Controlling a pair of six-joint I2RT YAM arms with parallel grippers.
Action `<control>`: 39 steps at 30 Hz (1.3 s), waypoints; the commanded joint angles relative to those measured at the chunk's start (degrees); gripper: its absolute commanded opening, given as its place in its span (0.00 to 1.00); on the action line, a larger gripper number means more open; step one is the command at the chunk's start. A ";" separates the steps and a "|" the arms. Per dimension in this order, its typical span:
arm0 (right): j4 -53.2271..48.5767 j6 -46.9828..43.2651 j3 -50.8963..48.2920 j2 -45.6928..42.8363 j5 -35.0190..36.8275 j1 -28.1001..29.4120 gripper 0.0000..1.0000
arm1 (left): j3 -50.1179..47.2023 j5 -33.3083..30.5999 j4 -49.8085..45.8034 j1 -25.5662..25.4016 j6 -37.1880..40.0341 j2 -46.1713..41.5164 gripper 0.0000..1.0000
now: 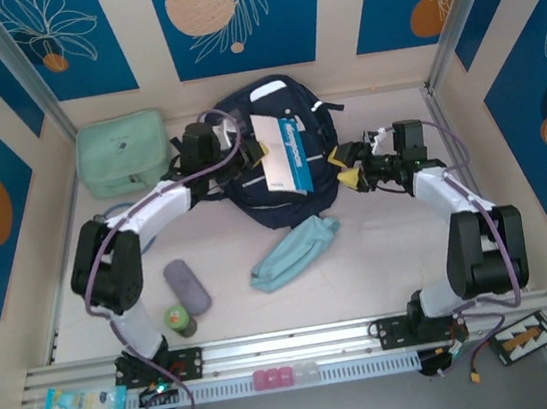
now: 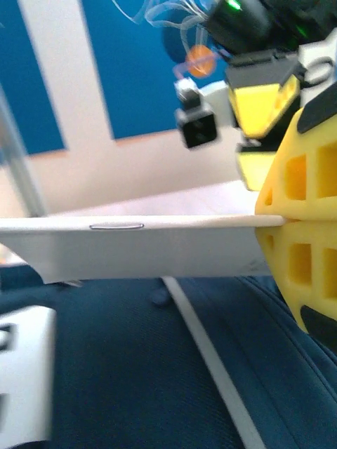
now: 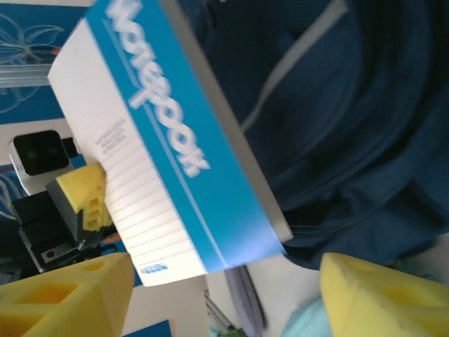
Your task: Pack books, pencil case, and school supplies into a backpack
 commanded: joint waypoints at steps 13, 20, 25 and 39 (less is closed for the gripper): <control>40.44 37.50 -1.49 2.01 13.56 16.23 0.95 | -3.32 -21.18 21.75 -1.65 -19.05 -5.31 0.00; 46.80 40.25 1.78 7.61 17.56 18.63 0.90 | -3.21 -21.82 22.32 -2.41 -20.22 -5.34 0.00; 50.42 40.75 3.68 10.08 22.16 20.18 0.68 | -3.40 -22.14 22.68 -2.69 -20.52 -5.47 0.00; 48.32 36.06 1.42 7.09 22.75 17.35 0.03 | -4.96 -20.71 13.46 -2.46 -13.12 -7.33 0.43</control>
